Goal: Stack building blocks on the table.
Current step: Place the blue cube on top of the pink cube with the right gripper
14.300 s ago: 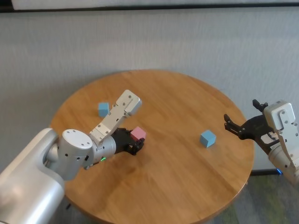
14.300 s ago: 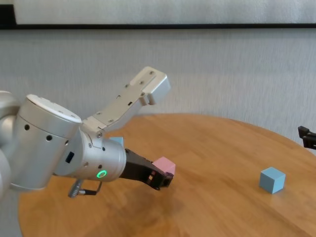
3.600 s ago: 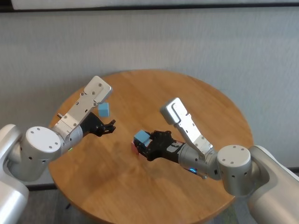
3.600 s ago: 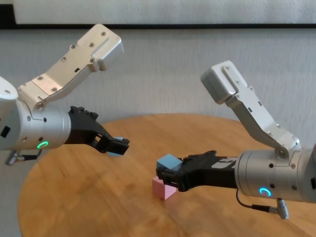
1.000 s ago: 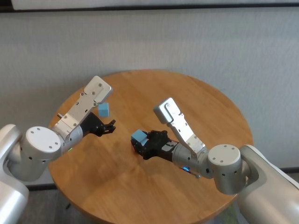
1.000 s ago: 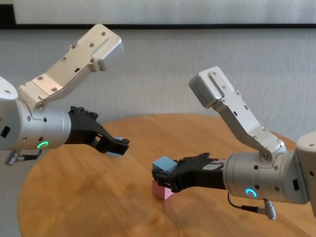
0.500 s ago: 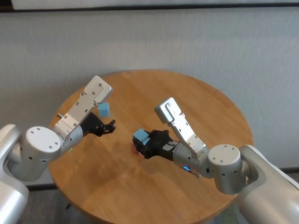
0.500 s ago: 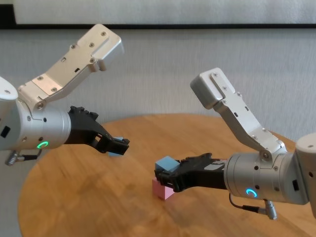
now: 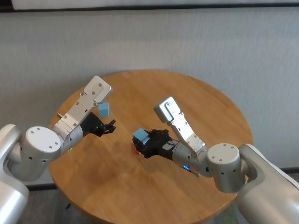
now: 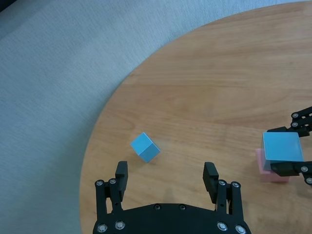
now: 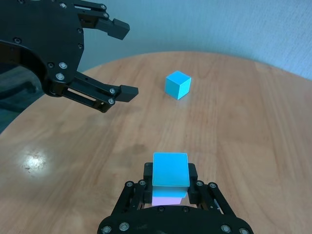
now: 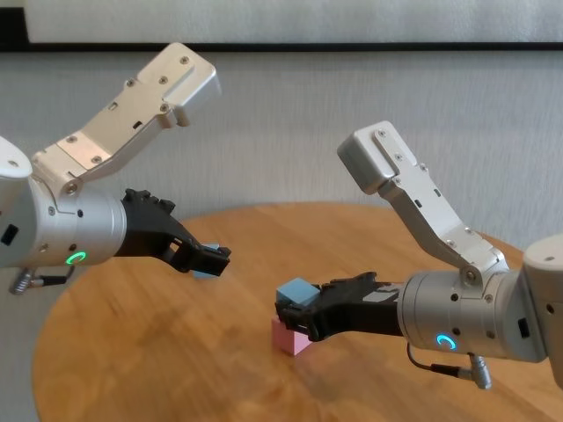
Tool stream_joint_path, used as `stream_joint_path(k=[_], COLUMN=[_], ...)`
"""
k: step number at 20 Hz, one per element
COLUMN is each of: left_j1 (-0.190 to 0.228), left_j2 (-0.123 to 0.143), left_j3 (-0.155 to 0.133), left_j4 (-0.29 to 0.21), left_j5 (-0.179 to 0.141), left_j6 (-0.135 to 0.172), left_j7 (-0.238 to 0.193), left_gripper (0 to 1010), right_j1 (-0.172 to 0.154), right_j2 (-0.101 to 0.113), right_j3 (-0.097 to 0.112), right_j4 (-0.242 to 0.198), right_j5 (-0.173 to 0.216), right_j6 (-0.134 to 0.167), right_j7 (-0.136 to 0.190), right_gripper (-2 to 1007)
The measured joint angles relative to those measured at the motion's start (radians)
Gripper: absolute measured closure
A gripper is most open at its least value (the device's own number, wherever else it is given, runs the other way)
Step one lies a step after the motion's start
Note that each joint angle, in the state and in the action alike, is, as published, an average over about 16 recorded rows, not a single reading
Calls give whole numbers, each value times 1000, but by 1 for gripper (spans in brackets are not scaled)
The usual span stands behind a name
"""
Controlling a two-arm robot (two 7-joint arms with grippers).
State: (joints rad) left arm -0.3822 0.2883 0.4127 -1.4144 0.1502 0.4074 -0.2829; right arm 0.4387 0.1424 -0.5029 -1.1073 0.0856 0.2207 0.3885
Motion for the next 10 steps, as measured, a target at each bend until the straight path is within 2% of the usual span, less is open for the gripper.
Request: stream_joint_path(k=[5, 10], left_j1=[0, 0], left_j2=[0, 0], left_j3=[0, 0], left_j4=[0, 0], left_j5=[0, 0], left_j6=[0, 0], left_j7=[0, 0], left_gripper=[10, 10], right_j1=[1, -2], right_j2=[-2, -2], right_j3=[0, 4], right_j4=[2, -7], right_j5=[-2, 0], right_j6=[2, 5], right_j7=[2, 4], right_gripper=[546, 408])
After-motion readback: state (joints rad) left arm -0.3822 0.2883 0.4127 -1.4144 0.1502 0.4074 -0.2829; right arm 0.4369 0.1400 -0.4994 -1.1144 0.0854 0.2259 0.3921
